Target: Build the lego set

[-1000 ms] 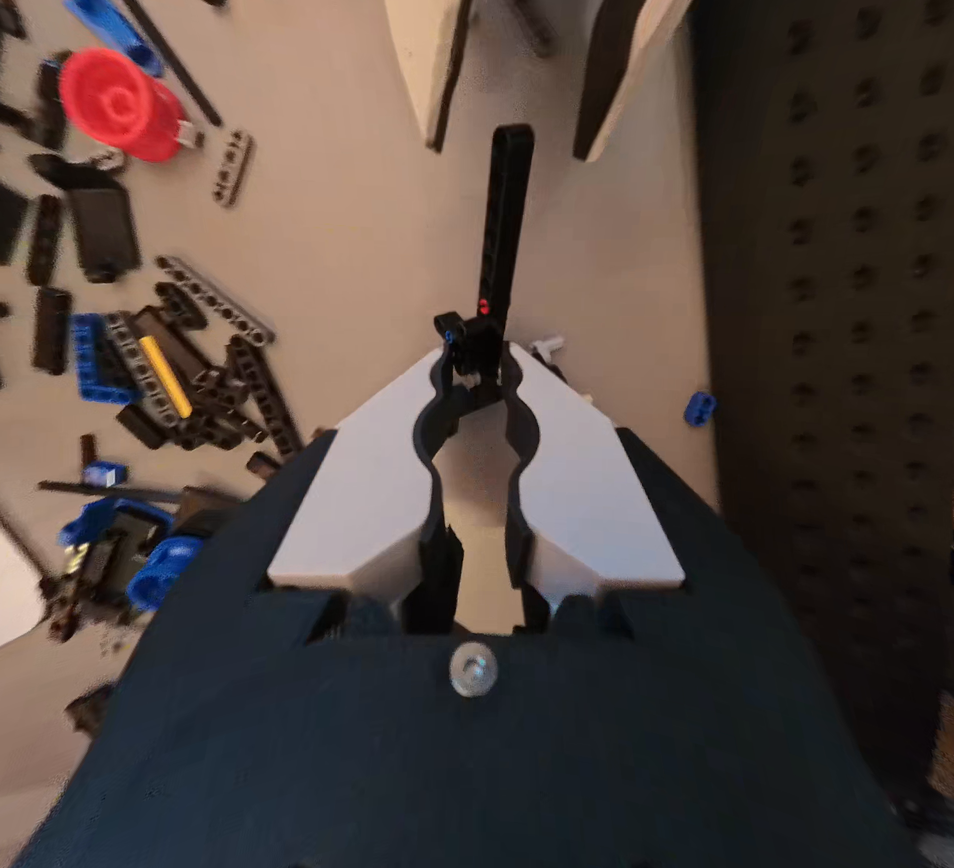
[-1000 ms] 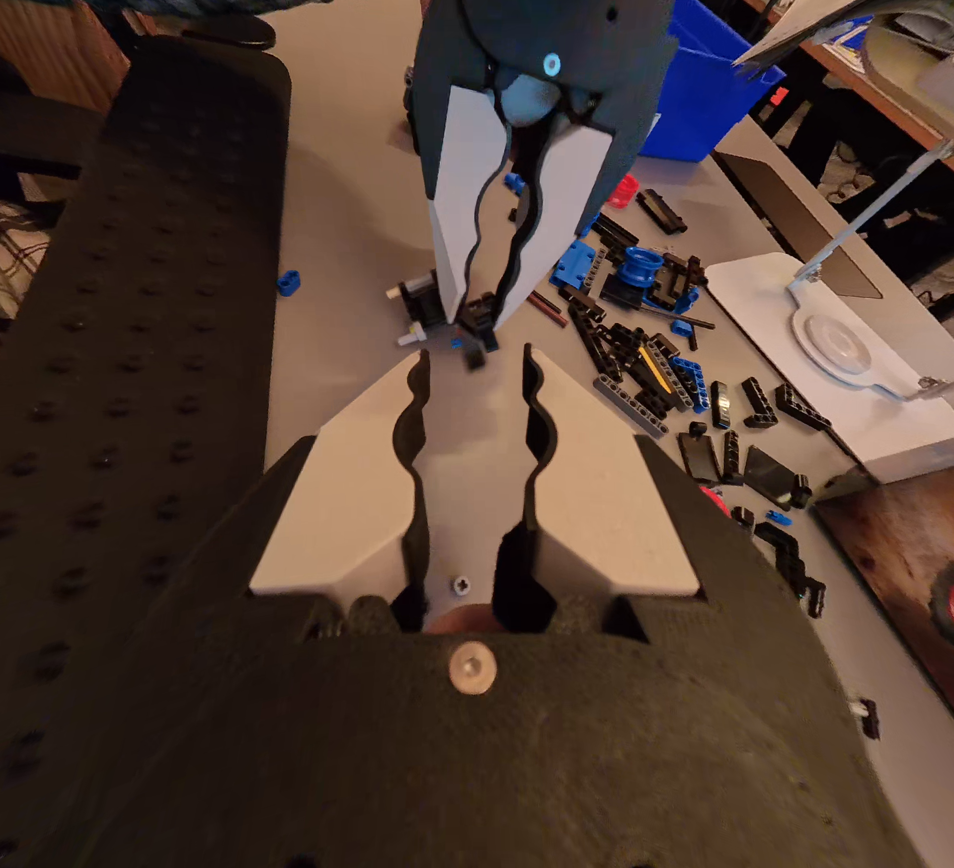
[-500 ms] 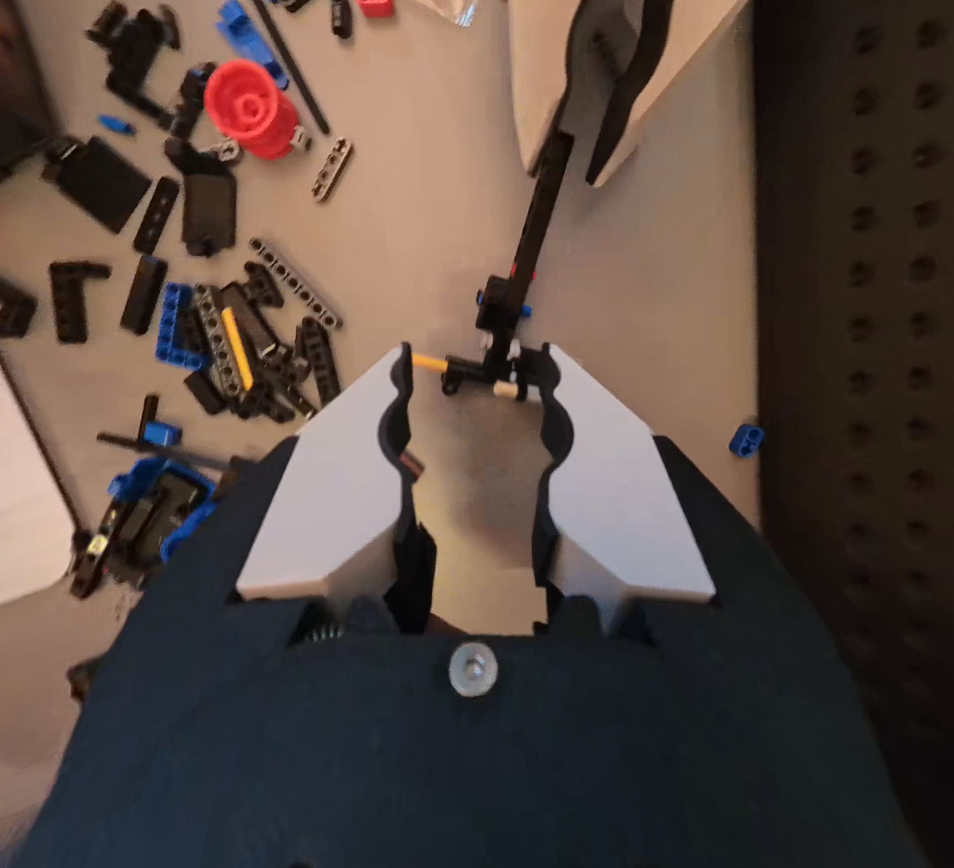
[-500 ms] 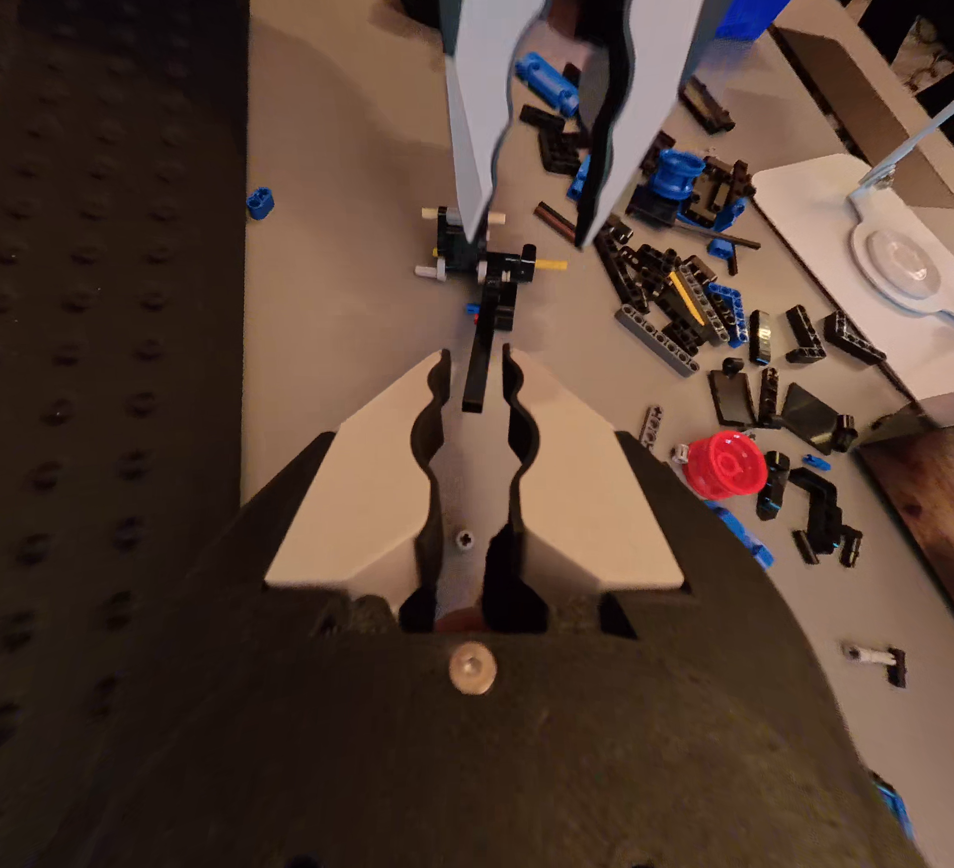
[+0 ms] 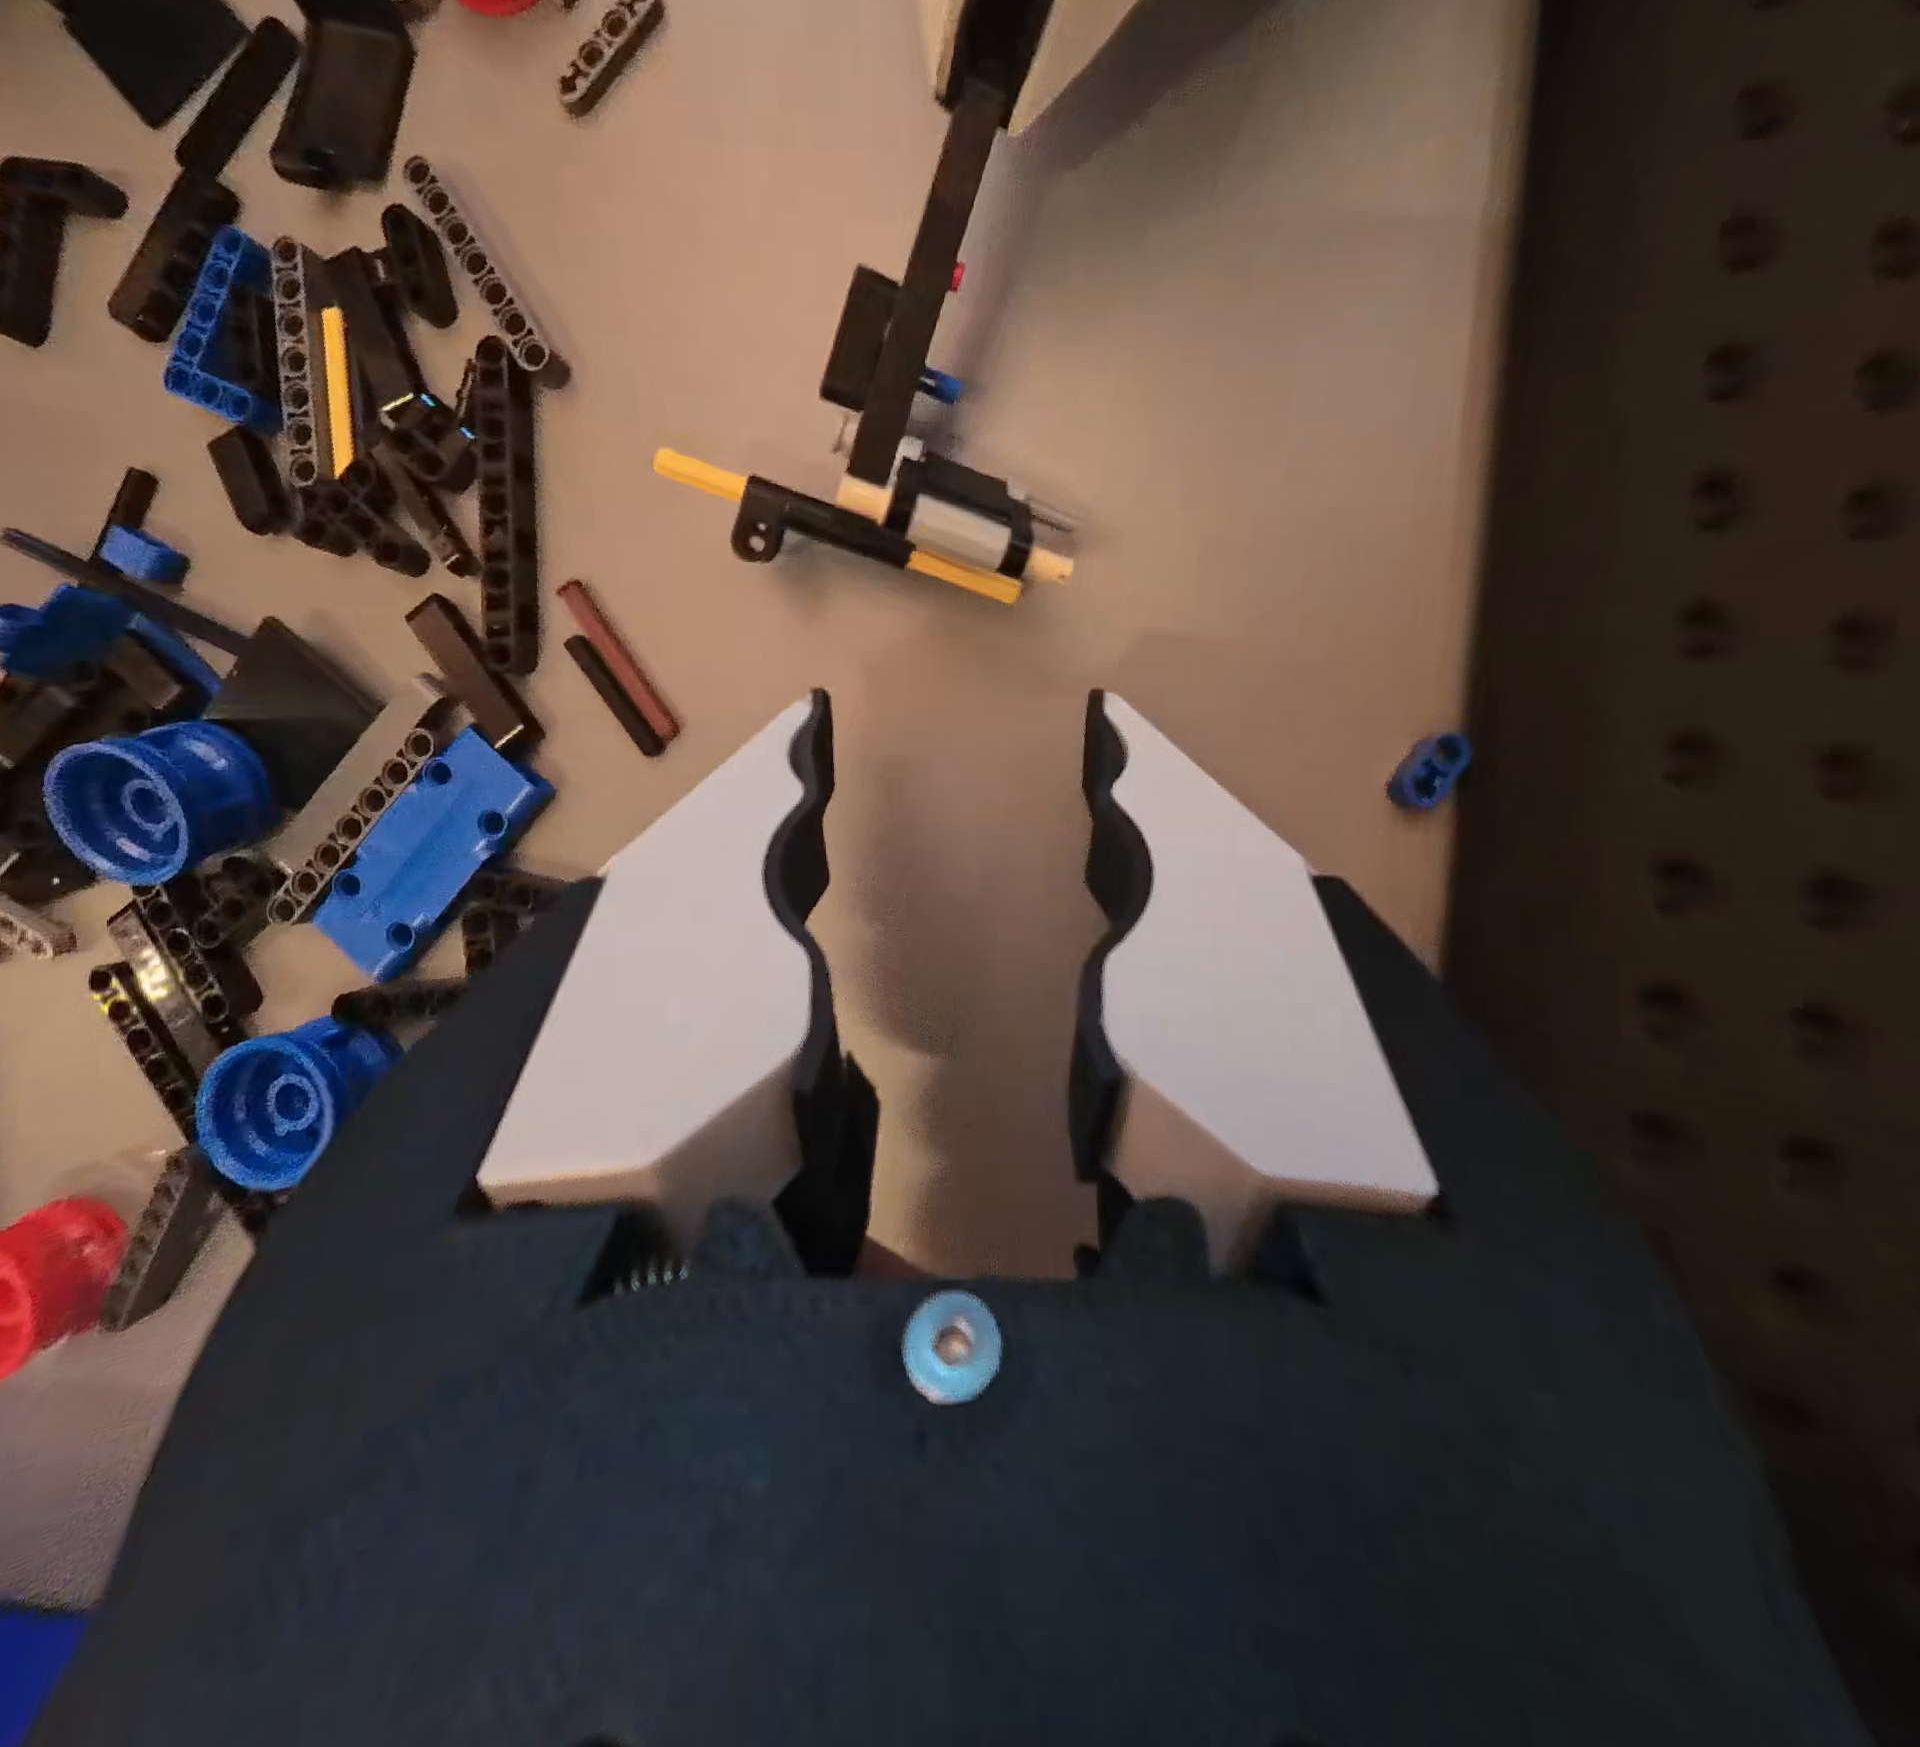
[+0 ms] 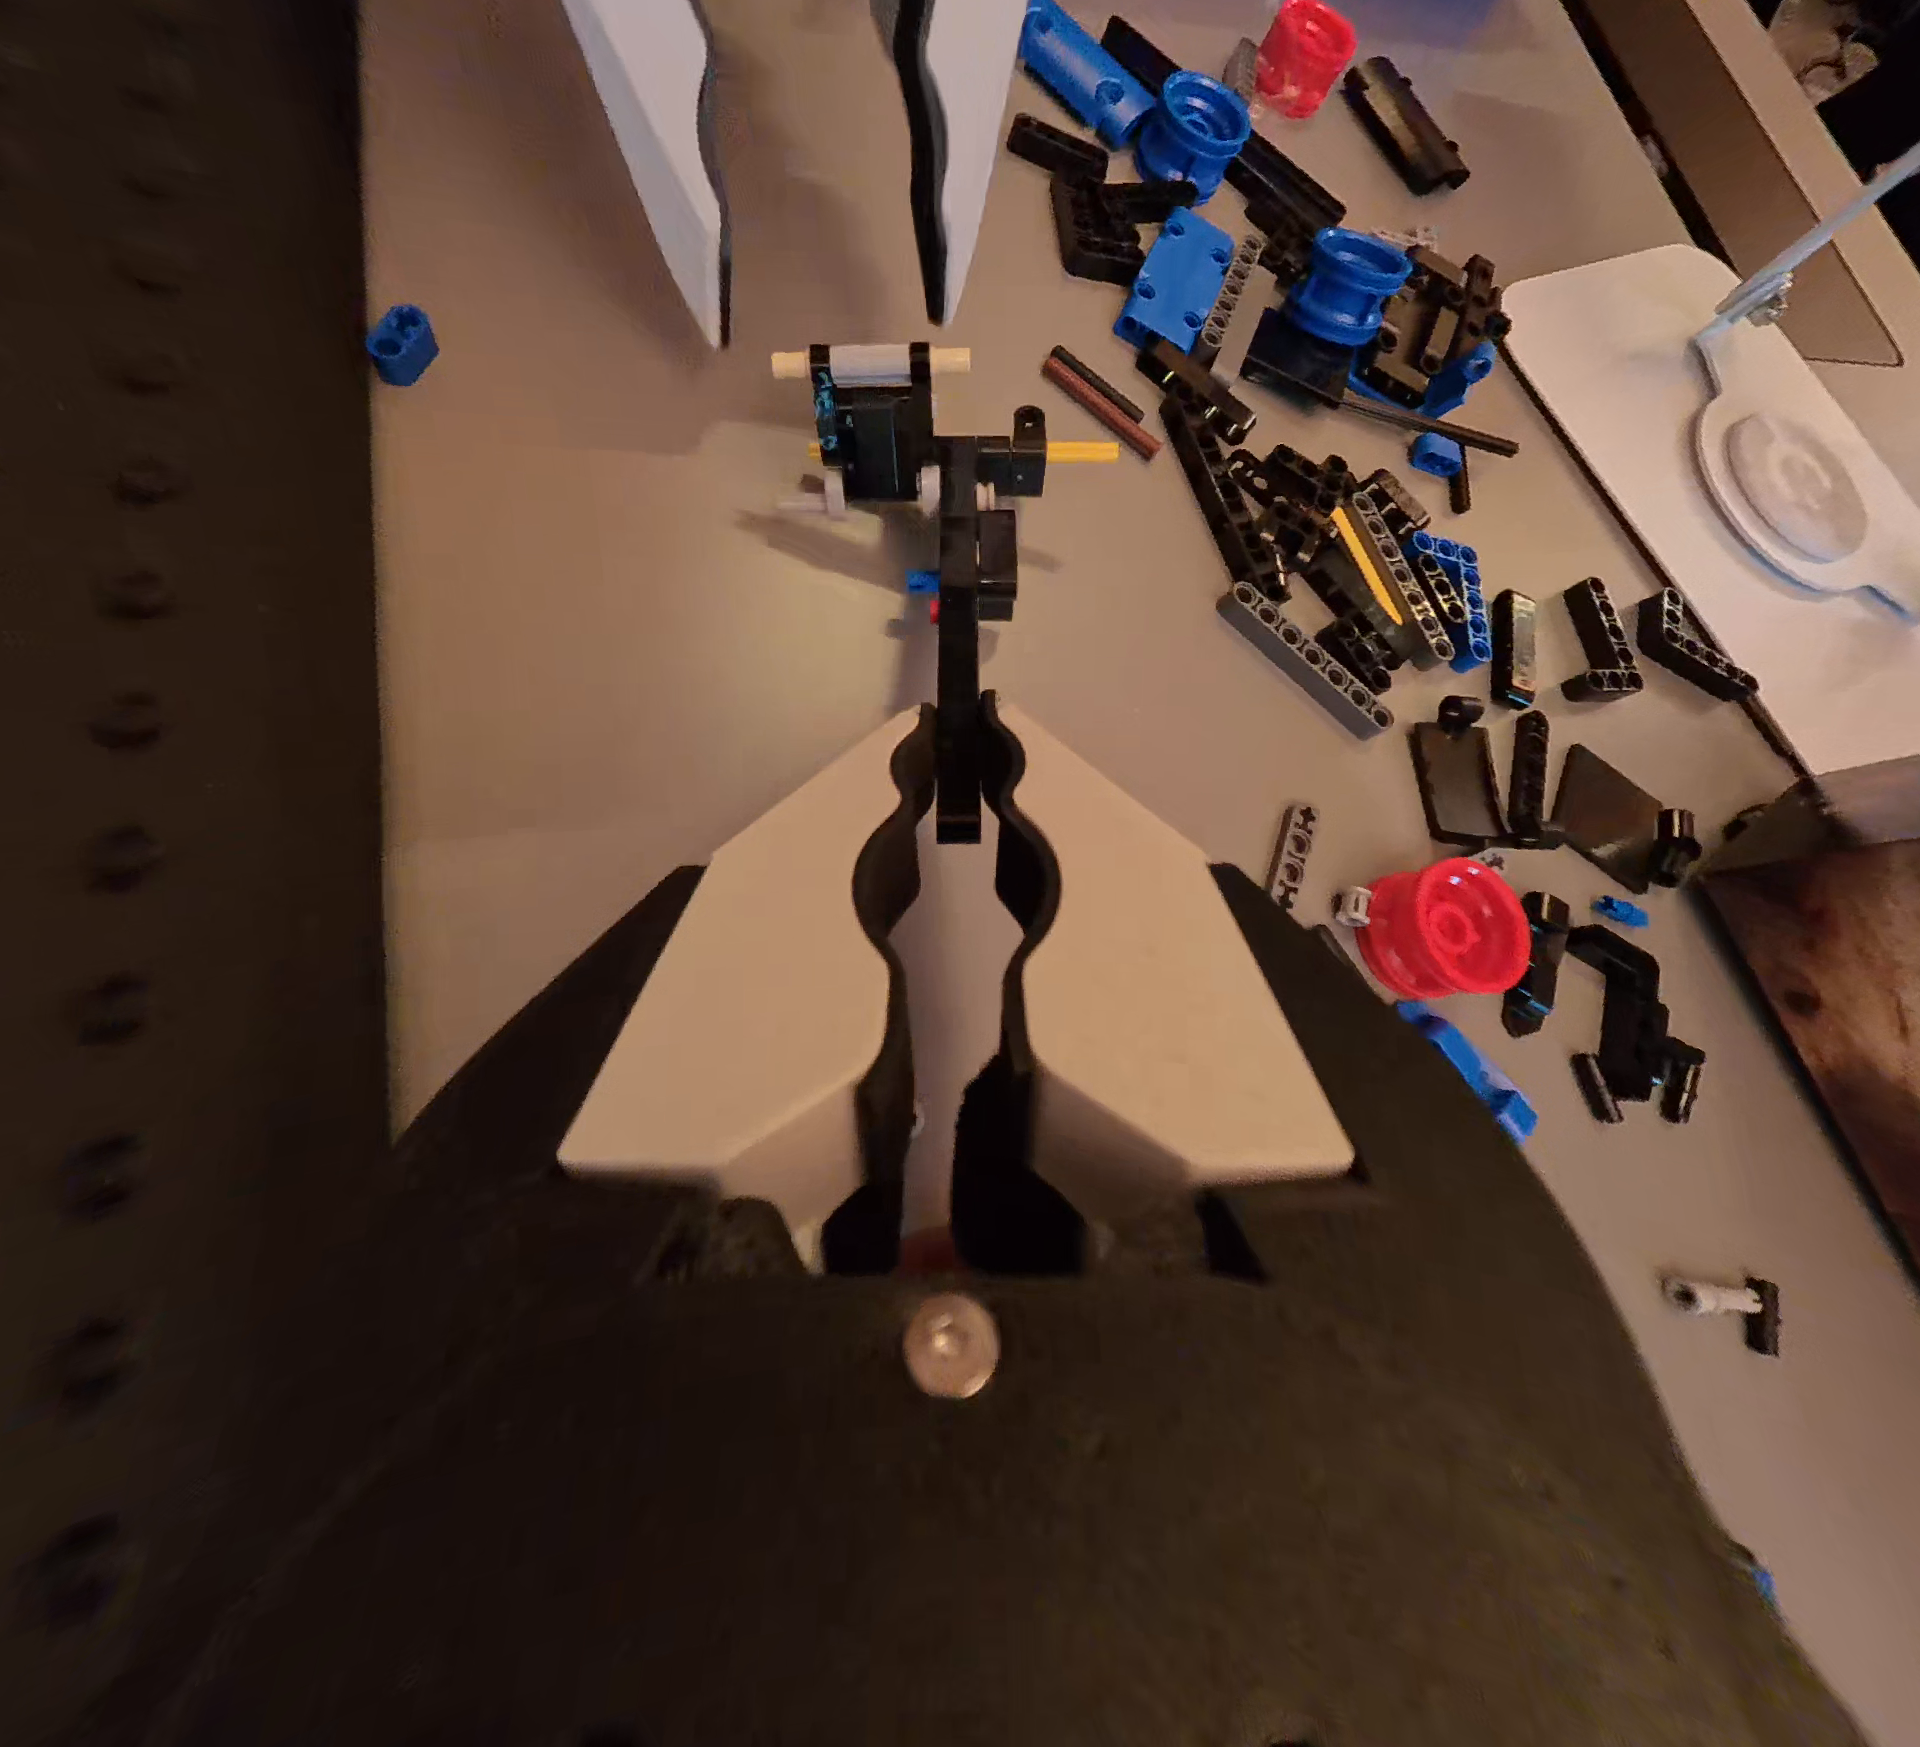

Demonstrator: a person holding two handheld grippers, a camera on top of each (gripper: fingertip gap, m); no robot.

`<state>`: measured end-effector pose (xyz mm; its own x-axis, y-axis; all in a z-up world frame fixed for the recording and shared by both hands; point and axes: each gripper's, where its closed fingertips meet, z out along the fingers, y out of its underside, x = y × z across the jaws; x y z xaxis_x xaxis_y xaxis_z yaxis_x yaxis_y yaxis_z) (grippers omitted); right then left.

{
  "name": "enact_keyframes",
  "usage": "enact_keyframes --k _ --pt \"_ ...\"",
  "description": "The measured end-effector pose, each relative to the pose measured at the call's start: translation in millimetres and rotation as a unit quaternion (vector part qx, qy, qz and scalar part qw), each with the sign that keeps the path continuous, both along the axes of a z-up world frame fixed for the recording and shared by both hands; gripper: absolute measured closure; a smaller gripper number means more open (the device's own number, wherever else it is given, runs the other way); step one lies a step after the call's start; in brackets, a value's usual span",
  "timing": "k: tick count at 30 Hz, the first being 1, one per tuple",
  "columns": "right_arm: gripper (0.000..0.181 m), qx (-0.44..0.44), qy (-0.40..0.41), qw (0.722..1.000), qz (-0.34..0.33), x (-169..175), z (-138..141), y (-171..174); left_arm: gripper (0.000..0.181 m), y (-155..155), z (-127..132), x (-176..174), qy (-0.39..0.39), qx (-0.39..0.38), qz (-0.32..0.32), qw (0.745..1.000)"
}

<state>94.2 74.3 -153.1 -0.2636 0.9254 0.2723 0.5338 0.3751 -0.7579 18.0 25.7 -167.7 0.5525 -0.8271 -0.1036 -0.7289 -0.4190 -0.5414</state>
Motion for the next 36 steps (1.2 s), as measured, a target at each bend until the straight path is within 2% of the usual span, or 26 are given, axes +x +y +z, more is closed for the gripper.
enact_keyframes --k 2,10,20,29,36 --pt "0.175 -0.018 0.01 1.0 -0.004 0 3 1 0.134 1 -4 3 -0.016 0.005 0.003 1.0" --pt "0.175 -0.103 0.061 0.993 -0.015 -1 24 5 0.137 18 14 14 -0.109 0.072 0.015 0.991" --pt "0.175 -0.233 0.138 0.961 -0.049 -3 56 22 0.138 35 27 8 -0.102 0.16 0.032 0.981" --pt "0.175 -0.271 0.15 0.949 -0.052 -1 61 25 0.14 50 66 6 -0.103 0.281 0.052 0.953" --pt "0.174 -0.253 0.132 0.957 -0.046 -3 54 21 0.136 51 76 11 -0.064 0.341 0.035 0.937"
